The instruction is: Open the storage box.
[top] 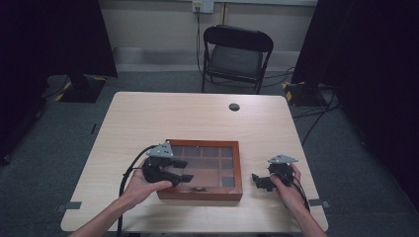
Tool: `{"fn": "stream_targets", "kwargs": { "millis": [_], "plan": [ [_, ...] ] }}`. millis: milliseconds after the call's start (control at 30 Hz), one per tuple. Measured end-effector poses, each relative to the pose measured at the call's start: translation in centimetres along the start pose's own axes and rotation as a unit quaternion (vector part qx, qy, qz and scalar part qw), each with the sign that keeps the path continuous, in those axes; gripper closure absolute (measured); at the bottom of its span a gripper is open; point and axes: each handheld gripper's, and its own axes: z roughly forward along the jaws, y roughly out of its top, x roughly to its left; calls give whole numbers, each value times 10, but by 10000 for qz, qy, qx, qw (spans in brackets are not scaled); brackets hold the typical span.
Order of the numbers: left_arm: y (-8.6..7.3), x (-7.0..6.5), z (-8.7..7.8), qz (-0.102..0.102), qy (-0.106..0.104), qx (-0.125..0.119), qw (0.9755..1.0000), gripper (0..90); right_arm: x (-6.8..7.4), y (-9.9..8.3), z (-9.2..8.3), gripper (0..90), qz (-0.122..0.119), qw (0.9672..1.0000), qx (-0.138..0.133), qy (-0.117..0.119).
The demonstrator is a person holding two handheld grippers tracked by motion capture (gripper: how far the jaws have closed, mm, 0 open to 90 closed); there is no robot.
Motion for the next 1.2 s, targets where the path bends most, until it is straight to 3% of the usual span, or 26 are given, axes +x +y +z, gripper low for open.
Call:
{"fn": "stream_targets", "kwargs": {
  "millis": [67,167,400,733,1200],
  "plan": [
    [1,-6,8,43,-166,-30,9998,443,0,0,0,0,0,10000,-1,0],
    [2,-13,18,235,-282,156,9992,519,0,0,0,0,7,10000,3,0],
    [-4,-16,26,254,-509,312,9979,693,0,0,0,0,-3,10000,-1,0],
    [-13,-11,32,173,-549,478,9972,772,0,0,0,0,6,10000,2,0],
    [-15,-15,35,343,-461,446,9973,804,0,0,0,0,5,10000,2,-1]
  ]
}}
